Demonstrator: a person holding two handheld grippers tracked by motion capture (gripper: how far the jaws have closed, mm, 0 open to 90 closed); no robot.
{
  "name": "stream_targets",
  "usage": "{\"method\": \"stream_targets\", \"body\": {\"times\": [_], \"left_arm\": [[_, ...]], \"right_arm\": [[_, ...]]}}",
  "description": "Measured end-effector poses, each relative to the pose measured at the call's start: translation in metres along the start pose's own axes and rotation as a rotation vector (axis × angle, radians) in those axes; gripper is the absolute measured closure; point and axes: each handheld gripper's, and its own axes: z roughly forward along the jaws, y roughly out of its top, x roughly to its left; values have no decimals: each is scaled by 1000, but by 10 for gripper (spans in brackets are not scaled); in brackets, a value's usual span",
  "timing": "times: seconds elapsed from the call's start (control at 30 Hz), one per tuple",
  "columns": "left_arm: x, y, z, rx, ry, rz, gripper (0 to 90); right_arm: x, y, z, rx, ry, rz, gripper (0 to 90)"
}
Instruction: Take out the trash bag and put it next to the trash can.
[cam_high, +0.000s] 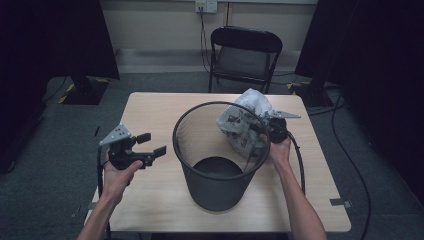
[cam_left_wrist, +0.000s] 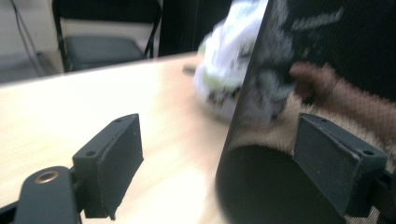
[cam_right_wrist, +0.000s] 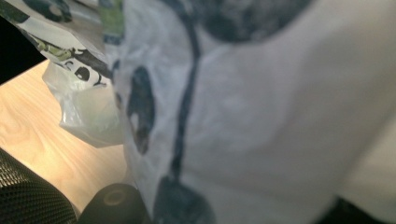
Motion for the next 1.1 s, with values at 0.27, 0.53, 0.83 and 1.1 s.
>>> {"method": "stream_targets", "body": {"times": [0.27, 0.53, 0.83, 1.1], "left_arm": [[-4, -56, 11, 156, 17, 28, 155], [-12, -91, 31, 263, 50, 43, 158], [-7, -107, 51, 345, 91, 51, 158], [-14, -109, 57, 355, 163, 127, 135]], "right_arm": [[8, -9, 24, 12, 35, -9, 828], [10, -2, 47, 7, 52, 9, 819], [16, 10, 58, -11, 62, 15, 701], [19, 21, 41, -20, 38, 38, 375]]}}
